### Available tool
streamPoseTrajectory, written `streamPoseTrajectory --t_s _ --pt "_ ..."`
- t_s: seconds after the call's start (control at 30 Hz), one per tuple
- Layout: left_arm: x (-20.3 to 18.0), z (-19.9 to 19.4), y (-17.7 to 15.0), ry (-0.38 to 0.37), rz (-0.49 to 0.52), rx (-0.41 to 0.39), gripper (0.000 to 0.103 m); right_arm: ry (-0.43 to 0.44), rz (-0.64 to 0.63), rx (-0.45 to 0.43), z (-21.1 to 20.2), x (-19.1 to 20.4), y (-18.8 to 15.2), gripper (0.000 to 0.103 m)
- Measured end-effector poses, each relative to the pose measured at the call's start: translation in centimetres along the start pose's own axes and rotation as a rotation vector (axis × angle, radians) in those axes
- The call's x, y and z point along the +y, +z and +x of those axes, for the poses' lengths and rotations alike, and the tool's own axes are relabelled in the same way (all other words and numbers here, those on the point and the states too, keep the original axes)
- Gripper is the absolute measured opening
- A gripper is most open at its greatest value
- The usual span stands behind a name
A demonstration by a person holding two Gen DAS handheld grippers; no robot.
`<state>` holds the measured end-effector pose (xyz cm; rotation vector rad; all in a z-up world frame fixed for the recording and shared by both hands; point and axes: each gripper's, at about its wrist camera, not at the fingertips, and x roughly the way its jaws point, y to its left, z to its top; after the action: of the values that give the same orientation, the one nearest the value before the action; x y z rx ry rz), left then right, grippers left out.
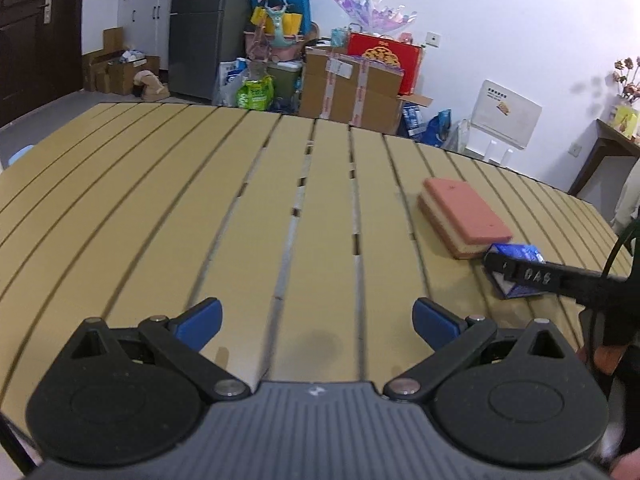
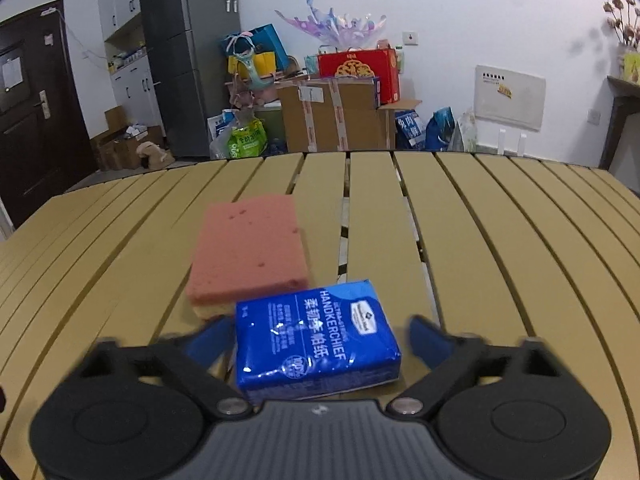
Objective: Collect trash
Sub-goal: 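Close the right tool on the blue tissue pack while the left tool grasps the pink sponge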
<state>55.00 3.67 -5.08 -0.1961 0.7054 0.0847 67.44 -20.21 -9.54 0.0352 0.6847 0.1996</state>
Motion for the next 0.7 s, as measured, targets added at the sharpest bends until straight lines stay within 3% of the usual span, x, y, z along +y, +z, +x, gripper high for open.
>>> streamPoseTrajectory --t_s 0.17,0.4,0.5,0.7 --pt "-3.3 1.1 1.0 -0.005 0.02 -0.01 0.103 -0.031 -0.003 -0.016 -0.8 -1.1 -0.1 0.073" --pt "-9.5 3.8 2.4 -0.053 0.006 0.005 0.103 -0.071 0.204 -0.106 -4.4 -8.5 -1.5 0.073" --pt "-12.4 5.6 3.2 -0.029 0.001 0.007 0.103 -0.065 0.272 -0.152 -6.2 -11.0 -3.4 0.073" --pt "-16.9 9.7 4.0 0.048 0.055 0.021 0.103 -0.185 0.325 -0.196 -7.8 -16.1 -5.4 0.073"
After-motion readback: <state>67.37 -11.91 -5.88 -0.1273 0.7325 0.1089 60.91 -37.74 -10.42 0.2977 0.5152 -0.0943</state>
